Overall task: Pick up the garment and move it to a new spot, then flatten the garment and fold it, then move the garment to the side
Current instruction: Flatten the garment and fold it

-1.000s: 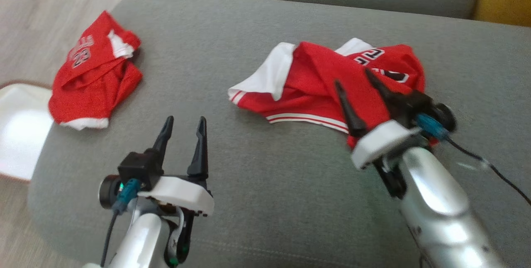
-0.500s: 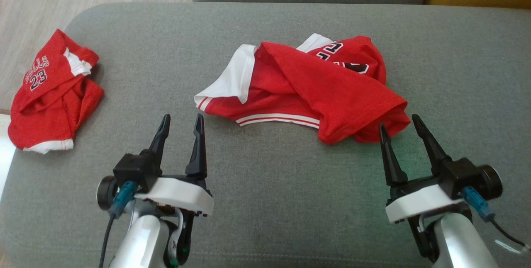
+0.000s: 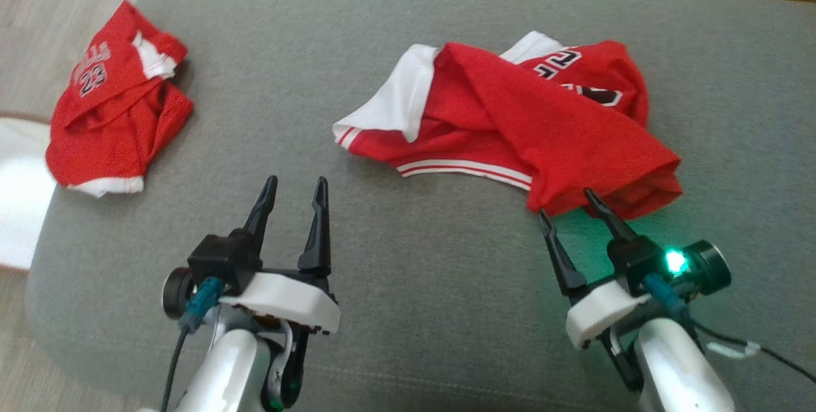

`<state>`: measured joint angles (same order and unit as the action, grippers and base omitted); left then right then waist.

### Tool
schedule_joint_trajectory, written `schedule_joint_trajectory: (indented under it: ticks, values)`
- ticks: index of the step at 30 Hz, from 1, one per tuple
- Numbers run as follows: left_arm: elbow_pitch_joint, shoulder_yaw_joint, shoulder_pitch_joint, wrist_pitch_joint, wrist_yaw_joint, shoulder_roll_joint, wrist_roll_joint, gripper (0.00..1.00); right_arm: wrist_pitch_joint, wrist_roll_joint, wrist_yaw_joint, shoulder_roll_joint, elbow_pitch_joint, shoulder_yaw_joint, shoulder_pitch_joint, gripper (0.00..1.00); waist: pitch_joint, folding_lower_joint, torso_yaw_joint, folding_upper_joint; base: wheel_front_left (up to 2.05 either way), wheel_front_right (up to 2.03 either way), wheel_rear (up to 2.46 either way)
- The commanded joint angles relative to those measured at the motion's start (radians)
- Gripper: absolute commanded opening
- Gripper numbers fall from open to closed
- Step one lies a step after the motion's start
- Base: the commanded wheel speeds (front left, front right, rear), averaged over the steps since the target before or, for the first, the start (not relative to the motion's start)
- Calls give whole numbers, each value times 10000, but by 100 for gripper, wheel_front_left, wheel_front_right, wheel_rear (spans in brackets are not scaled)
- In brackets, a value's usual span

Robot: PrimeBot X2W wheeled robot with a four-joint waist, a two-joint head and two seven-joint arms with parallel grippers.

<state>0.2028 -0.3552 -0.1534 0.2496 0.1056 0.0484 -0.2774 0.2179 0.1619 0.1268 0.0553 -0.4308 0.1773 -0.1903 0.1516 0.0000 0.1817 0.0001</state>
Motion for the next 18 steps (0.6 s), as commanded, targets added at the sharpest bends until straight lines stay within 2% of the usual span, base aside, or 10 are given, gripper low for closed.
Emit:
schedule_joint_trajectory:
  ticks: [1,8,14,16,18]
  values:
    - [-256,201,-561,122,-3,18,-104,100,-35,187,39,-51,32,79,-476,100,237,0,313,-1,0,0,0]
    - [-271,133,-751,122,36,18,-231,100,-133,701,39,-51,-1167,-532,-1171,100,640,0,848,-1,0,0,0]
    - [-262,114,-835,122,53,18,-266,100,-314,943,39,-51,-1984,-617,-1470,100,783,0,1000,-1,0,0,0]
    - [-250,153,-830,122,62,18,-256,100,-298,918,39,-51,-2178,-611,-1543,0,768,0,969,-1,0,0,0]
    - [-194,192,-795,122,63,18,-225,100,-217,783,39,-51,-2283,-602,-1558,0,673,0,868,-1,0,0,0]
